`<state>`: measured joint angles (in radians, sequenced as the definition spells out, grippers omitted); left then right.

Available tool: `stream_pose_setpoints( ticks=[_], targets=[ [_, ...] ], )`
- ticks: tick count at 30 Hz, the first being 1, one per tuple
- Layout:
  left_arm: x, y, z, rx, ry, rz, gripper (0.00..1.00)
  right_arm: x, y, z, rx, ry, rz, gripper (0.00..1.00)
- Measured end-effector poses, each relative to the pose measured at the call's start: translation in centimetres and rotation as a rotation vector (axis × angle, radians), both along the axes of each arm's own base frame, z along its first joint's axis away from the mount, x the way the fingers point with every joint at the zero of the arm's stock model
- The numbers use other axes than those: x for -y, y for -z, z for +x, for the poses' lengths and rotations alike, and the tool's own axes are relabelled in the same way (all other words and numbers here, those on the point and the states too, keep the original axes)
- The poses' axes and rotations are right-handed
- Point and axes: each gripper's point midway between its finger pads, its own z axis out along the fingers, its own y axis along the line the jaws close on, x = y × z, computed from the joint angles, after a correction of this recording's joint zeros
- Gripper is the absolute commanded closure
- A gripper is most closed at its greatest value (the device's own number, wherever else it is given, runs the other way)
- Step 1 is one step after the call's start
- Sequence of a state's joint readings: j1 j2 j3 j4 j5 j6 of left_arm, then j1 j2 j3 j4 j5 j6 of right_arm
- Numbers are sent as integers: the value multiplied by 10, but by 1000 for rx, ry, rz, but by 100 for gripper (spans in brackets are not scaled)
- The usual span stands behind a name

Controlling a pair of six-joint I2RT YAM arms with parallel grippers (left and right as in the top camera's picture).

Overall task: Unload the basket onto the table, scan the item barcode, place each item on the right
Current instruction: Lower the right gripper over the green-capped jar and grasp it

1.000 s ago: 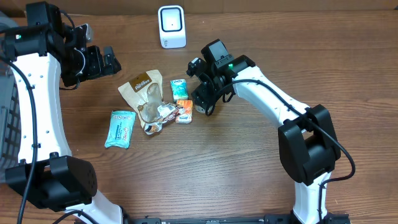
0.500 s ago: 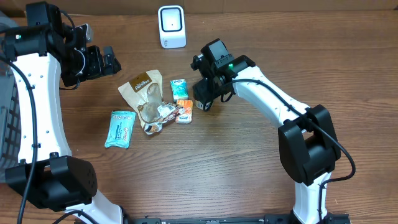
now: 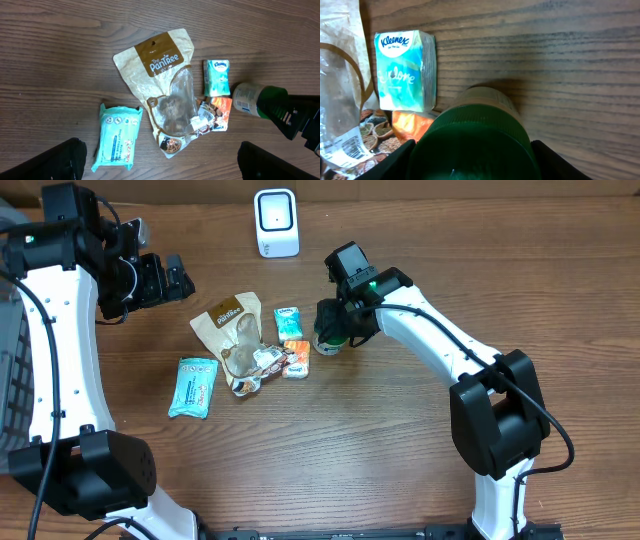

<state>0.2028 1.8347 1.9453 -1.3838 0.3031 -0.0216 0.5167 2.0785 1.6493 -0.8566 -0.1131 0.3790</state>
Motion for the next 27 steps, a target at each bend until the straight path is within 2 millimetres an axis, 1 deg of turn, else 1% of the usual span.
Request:
stream_pose_setpoints(
  ticks=[4, 7, 9, 13, 16, 21, 22, 23, 25, 27],
  targets=[
    [0, 0, 0, 0, 0, 0, 0, -1, 1, -4, -15, -16, 7, 22],
    [0, 0, 0, 0, 0, 0, 0, -1, 4, -7, -18, -66, -2, 22],
    [0, 0, 0, 0, 0, 0, 0, -2, 4, -7, -5, -109, -10, 23],
    [0, 0, 0, 0, 0, 0, 0, -2, 5, -8, 13, -180, -23, 31],
    [0, 0, 0, 0, 0, 0, 1, -2, 5, -9, 22, -226, -32, 34],
    [0, 0, 0, 0, 0, 0, 0, -1, 5, -12, 35, -321, -54, 34],
    [0, 0, 0, 0, 0, 0, 1, 0, 6, -13, 36, -339, -59, 33],
    [0, 0, 0, 0, 0, 0, 0, 0, 6, -15, 36, -362, -65, 28],
    [0, 0, 0, 0, 0, 0, 1, 1, 6, -17, 38, -397, -76, 23],
    [0, 0, 0, 0, 0, 0, 1, 6, 10, -24, 15, -445, -96, 17]
  ],
)
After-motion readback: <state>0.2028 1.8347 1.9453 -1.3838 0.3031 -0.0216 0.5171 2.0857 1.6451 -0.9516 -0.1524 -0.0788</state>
